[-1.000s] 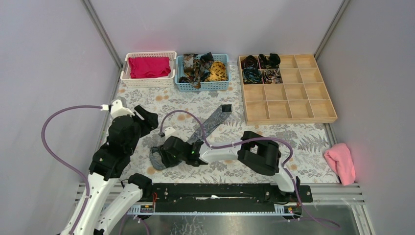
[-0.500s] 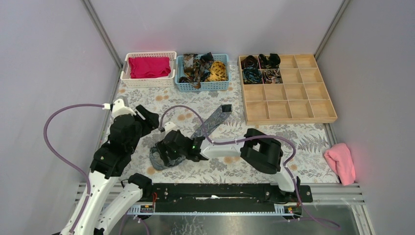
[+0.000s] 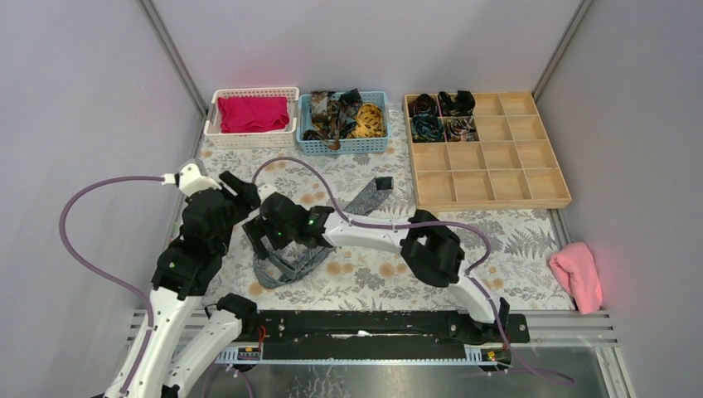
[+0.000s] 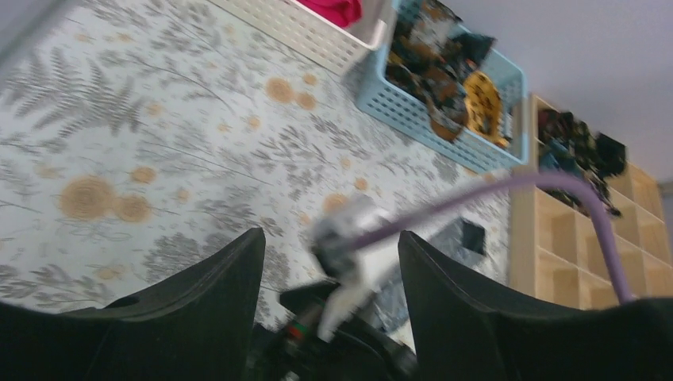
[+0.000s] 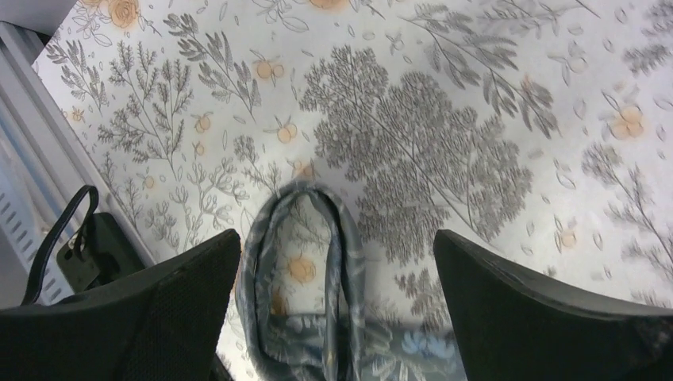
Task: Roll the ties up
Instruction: Roll the tie at the center of the board.
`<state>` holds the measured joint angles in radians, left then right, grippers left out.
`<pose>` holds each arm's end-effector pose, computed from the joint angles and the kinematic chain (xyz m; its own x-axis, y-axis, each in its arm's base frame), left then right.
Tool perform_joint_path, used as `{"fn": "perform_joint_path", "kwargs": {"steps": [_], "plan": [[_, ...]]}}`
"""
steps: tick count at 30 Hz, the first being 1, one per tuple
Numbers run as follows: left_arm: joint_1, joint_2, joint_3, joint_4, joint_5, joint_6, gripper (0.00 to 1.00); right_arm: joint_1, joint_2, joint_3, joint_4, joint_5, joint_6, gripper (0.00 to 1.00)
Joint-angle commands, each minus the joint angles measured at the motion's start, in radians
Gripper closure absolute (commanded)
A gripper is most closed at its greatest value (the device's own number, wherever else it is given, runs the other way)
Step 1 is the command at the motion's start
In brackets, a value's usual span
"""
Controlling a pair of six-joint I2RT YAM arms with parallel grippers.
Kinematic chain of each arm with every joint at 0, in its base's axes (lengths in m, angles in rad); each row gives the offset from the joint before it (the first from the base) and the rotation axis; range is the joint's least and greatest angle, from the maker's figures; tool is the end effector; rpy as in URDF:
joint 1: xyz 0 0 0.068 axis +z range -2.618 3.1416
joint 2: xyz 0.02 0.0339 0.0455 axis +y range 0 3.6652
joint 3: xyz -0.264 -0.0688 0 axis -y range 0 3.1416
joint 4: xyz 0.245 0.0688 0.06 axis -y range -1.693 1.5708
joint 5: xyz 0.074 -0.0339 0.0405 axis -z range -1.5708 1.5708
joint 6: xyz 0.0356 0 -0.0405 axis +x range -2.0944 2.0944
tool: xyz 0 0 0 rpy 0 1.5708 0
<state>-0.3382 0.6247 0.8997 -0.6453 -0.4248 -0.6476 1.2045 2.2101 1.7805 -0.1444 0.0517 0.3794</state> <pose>0.1224 -0.0275 0.3537 -0.2360 -0.4997 -0.8335 -0.2539 0.8596 -0.4434 0.1870 0.4823 0.2184 -0.5202 -0.3234 -0.7904 -0.7796 0.5576 0.2849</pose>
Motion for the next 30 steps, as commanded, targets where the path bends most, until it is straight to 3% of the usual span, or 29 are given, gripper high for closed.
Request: {"fn": "perform_joint_path", "kwargs": {"steps": [1, 7, 20, 23, 25, 27, 30], "plan": [[-0.019, 0.021, 0.002, -0.001, 0.104, 0.006, 0.30, 0.004, 0.112, 0.176, -0.124, -0.089, -0.111, 0.00], [-0.019, 0.008, 0.070, -0.039, 0.016, -0.001, 0.29, 0.003, 0.142, 0.167, -0.083, -0.180, -0.071, 0.00], [-0.019, -0.011, 0.079, -0.058, 0.027, 0.003, 0.28, 0.019, 0.188, 0.172, -0.096, -0.295, -0.035, 0.02], [-0.019, -0.009, 0.080, -0.059, 0.032, 0.006, 0.27, 0.033, 0.215, 0.195, -0.133, -0.277, -0.039, 0.12], [-0.018, -0.007, 0.078, -0.057, 0.034, 0.009, 0.27, 0.036, 0.232, 0.202, -0.144, -0.282, -0.029, 0.29], [-0.019, -0.005, 0.075, -0.057, 0.038, 0.009, 0.27, 0.038, 0.238, 0.196, -0.138, -0.281, -0.020, 0.36], [-0.019, -0.007, 0.069, -0.057, 0.043, 0.011, 0.27, 0.038, 0.232, 0.175, -0.119, -0.264, -0.007, 0.58]]}}
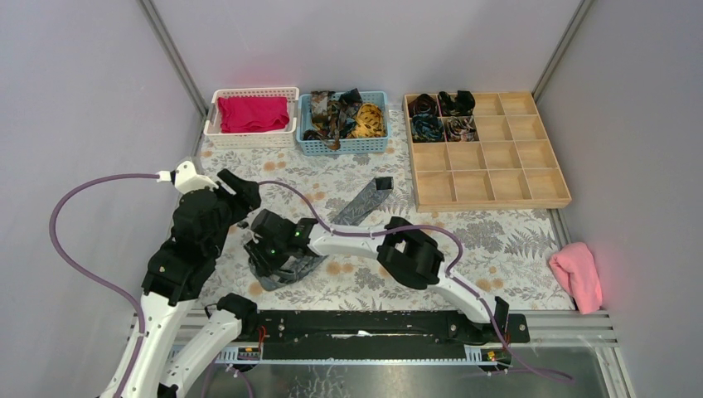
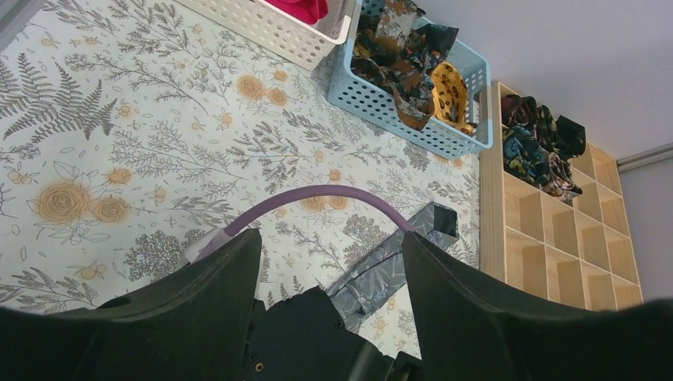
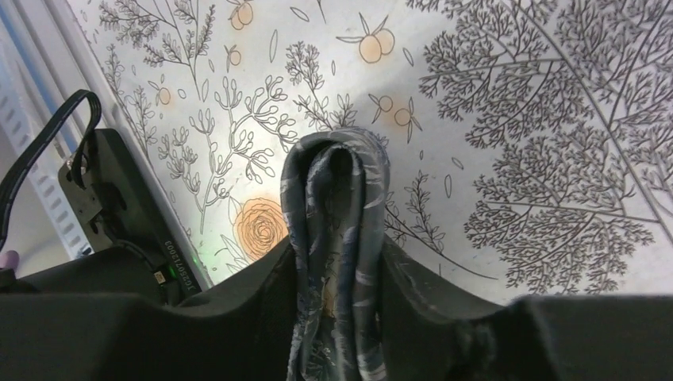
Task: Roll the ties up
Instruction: Roll the tie at the center of the board.
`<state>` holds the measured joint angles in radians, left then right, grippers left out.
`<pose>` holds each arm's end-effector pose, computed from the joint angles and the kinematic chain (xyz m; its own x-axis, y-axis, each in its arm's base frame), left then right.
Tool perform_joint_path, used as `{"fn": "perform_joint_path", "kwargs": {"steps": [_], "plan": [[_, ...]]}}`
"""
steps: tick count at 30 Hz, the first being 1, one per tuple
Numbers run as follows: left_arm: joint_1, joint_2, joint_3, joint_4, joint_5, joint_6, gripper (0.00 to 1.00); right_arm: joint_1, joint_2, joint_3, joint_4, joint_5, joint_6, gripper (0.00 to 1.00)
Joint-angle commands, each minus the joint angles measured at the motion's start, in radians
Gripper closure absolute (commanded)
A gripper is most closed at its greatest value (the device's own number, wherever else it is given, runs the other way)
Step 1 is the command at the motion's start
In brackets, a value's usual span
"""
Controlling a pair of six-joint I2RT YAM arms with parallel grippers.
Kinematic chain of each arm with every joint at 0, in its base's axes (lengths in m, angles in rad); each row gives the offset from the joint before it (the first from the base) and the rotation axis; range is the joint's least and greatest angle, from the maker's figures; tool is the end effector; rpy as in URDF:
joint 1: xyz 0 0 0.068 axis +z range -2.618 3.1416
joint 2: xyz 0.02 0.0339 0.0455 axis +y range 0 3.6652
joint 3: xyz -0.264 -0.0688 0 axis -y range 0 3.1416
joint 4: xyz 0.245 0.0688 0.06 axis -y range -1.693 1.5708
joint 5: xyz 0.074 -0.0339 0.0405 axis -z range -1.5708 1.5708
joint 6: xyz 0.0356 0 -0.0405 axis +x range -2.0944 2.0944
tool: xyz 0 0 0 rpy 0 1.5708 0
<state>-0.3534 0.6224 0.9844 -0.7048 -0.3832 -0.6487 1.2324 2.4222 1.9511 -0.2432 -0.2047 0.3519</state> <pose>0.1117 -0.0270 0.3743 -0.2456 -0.5066 -0.8264 -0.1980 0.8608 -0.4689 0.1746 0.5178 0.1584 -0.5401 -0.5180 -0.6634 -0.8399 0.3821 0.3854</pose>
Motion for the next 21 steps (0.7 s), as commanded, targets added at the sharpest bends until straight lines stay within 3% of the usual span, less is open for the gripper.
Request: {"fn": "perform_joint_path", "kwargs": {"steps": [1, 3, 8, 14, 21], "plan": [[-0.003, -0.006, -0.016, 0.003, 0.003, 0.012, 0.27, 0.010, 0.013, -0.004, -0.016, 0.001, 0.027, 0.65], [-0.003, -0.008, -0.018, 0.003, 0.005, 0.015, 0.27, 0.010, -0.015, -0.038, 0.007, 0.014, 0.046, 0.79], [-0.004, -0.005, -0.021, 0.014, 0.024, 0.023, 0.27, 0.010, -0.182, -0.302, 0.268, 0.080, 0.157, 0.98], [-0.004, 0.014, -0.063, 0.067, 0.097, 0.014, 0.30, 0.009, -0.405, -0.658, 0.636, 0.257, 0.230, 1.00], [-0.004, 0.032, -0.113, 0.114, 0.158, 0.006, 0.32, 0.007, -0.529, -1.010, 1.072, 0.381, 0.417, 1.00]]}}
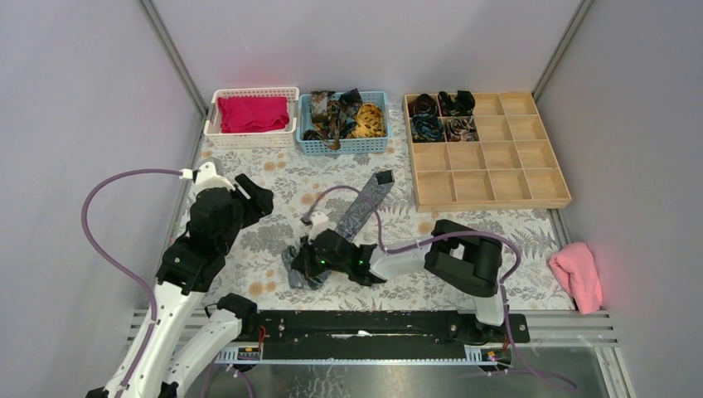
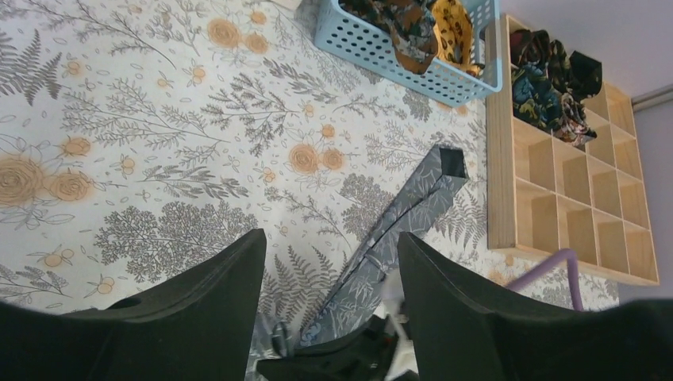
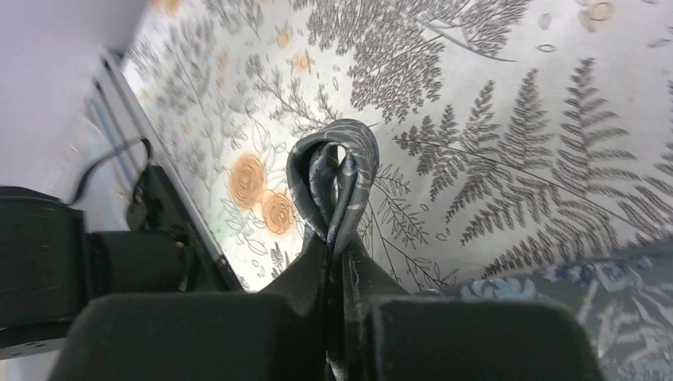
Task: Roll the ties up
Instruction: Roll the tie at the center of the board.
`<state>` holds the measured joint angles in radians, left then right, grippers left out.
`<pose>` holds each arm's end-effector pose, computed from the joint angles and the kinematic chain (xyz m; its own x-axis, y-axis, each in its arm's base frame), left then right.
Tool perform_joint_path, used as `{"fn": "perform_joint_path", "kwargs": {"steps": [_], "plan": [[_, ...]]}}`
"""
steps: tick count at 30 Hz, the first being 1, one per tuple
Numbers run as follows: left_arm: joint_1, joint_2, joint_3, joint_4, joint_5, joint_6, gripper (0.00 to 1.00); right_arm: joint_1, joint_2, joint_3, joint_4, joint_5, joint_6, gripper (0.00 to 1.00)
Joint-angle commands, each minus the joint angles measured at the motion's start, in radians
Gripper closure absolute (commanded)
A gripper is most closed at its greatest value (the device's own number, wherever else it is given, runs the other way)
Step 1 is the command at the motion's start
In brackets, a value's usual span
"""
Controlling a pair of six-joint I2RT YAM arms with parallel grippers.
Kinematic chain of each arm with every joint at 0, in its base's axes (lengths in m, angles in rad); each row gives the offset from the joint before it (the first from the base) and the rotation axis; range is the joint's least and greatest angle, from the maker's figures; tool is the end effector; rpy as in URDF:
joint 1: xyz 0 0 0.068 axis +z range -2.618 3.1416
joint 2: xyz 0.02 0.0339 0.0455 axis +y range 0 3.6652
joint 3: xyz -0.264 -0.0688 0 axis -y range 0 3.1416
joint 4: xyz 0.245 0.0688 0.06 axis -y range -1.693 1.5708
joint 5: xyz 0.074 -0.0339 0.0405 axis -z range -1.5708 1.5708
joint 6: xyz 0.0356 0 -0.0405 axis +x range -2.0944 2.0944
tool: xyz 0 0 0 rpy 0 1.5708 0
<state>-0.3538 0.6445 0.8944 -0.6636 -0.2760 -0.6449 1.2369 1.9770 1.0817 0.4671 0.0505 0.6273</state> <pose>0.1259 -0.0362 0.3473 -0.3611 -0.4832 -0.7976 -0.1473 0.8741 -0.4629 0.1407 0.4000 0.1568 -0.6552 -0.1000 -0.7488 -0.6719 0.5304 0.5170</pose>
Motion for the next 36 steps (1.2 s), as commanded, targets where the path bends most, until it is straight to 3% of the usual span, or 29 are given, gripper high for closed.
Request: {"fn": "perform_joint_path", "kwargs": {"steps": [1, 5, 14, 25, 36], "plan": [[-0.004, 0.018, -0.028, 0.073, 0.055, 0.001, 0.32, 0.003, -0.092, -0.199, 0.417, 0.142, 0.170, 1.00], [-0.004, 0.050, -0.045, 0.085, 0.091, 0.005, 0.39, 0.006, -0.104, -0.335, 0.583, 0.200, 0.266, 1.00], [-0.003, 0.128, -0.104, 0.110, 0.147, -0.015, 0.78, 0.010, -0.057, -0.517, 0.994, 0.257, 0.408, 1.00], [-0.004, 0.213, -0.190, 0.177, 0.208, -0.059, 0.89, 0.009, -0.019, -0.507, 1.039, 0.281, 0.332, 1.00], [0.000, 0.242, -0.178, 0.144, 0.151, -0.065, 0.92, 0.003, 0.097, -0.441, 1.050, 0.315, 0.292, 0.99]]}}
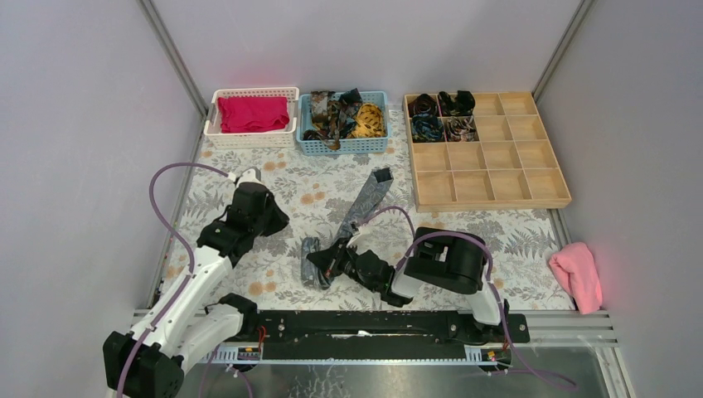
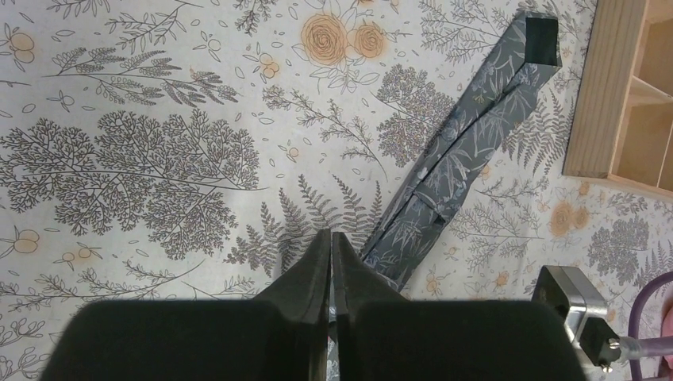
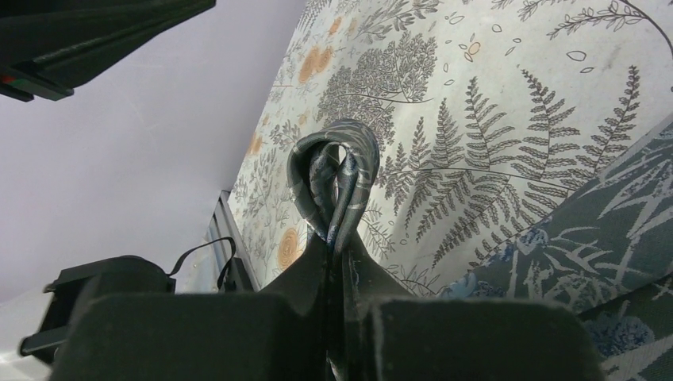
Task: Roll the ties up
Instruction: Roll the tie at the center of the board.
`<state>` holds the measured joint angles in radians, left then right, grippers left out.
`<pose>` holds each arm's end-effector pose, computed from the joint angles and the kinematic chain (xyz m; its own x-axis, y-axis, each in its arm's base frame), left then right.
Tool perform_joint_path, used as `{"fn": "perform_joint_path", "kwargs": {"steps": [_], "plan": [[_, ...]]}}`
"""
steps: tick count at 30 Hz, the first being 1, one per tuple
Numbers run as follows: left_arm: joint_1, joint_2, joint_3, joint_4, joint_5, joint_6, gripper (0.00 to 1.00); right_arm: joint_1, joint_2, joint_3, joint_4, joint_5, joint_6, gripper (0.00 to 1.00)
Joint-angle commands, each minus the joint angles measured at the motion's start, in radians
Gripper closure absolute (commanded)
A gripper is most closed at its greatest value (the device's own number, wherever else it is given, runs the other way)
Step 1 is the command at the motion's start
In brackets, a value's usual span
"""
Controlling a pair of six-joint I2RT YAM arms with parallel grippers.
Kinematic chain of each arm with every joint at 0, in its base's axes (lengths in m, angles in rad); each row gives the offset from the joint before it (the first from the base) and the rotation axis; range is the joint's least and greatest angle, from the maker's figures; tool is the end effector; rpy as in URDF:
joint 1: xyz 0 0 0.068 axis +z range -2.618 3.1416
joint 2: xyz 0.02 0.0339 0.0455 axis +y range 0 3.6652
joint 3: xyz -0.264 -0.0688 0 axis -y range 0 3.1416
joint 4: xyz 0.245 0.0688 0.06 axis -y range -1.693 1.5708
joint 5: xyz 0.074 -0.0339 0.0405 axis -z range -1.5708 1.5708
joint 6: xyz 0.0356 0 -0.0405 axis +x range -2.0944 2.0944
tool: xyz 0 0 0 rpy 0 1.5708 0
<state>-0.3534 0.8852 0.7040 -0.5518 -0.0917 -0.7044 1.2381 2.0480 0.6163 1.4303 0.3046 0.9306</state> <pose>0.1756 -0.0613 0.2595 -0.6602 -0.4438 -0.6060 -0.1926 0.8798 -0.4346 0.1220 0.3203 0.1135 -0.6448 0.4764 -0.5977 -0.4797 0.3565 0.8017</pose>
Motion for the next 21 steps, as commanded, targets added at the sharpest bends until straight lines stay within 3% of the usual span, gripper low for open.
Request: {"fn": "perform_joint_path", "kwargs": {"steps": [1, 11, 15, 19, 21], "plan": [[0.000, 0.003, 0.012, 0.032, -0.038, -0.005, 0.92, 0.001, 0.030, 0.018, 0.098, 0.067, 0.005, 0.99], [0.002, 0.092, -0.056, 0.129, 0.012, -0.020, 0.94, 0.011, 0.031, -0.098, 0.157, 0.163, 0.123, 0.99], [0.002, 0.137, -0.078, 0.161, 0.020, -0.015, 0.95, 0.014, 0.014, -0.109, 0.108, 0.177, 0.138, 0.96], [0.002, 0.181, -0.111, 0.203, 0.037, -0.012, 0.97, 0.017, 0.008, -0.111, 0.064, 0.172, 0.148, 0.73], [0.002, 0.205, -0.122, 0.220, 0.041, -0.013, 0.98, 0.018, 0.005, -0.118, 0.070, 0.168, 0.142, 0.69]]}}
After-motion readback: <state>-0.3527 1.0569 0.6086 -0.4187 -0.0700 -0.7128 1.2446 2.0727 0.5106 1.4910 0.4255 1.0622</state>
